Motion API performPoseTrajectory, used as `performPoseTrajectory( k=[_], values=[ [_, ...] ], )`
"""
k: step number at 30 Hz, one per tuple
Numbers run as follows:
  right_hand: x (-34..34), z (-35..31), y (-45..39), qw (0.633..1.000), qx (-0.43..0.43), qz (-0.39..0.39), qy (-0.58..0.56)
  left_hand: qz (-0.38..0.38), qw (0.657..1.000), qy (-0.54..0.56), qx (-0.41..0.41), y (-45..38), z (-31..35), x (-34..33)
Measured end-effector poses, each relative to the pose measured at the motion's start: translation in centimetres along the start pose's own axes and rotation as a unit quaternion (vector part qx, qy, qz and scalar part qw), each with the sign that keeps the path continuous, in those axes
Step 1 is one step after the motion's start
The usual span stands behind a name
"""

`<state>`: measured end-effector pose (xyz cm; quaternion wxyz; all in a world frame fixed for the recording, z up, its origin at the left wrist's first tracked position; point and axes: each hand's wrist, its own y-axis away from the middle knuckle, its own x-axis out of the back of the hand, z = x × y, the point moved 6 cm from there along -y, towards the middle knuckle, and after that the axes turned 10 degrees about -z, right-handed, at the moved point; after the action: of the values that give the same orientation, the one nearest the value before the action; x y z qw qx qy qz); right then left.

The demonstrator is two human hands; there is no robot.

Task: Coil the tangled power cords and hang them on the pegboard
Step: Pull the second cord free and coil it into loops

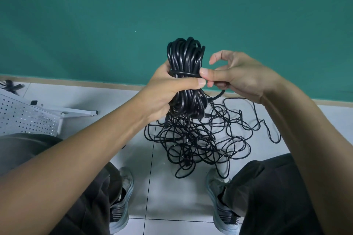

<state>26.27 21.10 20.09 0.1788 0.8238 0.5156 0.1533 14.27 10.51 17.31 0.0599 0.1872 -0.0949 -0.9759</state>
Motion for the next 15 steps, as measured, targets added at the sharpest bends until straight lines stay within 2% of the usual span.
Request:
performPoseTrajectory(
  k=[5,7,9,12,15],
  values=[
    [-1.0,0.5,0.2,0.999,0.013,-0.007,-0.039,-0.073,0.995,0.067,0.014,0.3,0.3,-0.8],
    [-2.0,0.4,0.4,0.995,0.041,-0.035,-0.085,-0.125,0.987,0.098,0.012,0.4,0.4,-1.4],
    [-3.3,0.2,0.4,0.987,0.069,-0.056,-0.134,-0.146,0.982,0.123,0.006,0.5,0.7,-1.6],
    [-4.8,0.3,0.3,0.981,0.079,-0.088,-0.151,-0.154,0.982,0.108,0.007,0.5,0.8,-1.4],
    [-5.5,0.2,0.3,0.987,0.062,-0.086,-0.122,-0.168,0.982,0.077,0.022,0.7,0.7,-1.1]
  ],
)
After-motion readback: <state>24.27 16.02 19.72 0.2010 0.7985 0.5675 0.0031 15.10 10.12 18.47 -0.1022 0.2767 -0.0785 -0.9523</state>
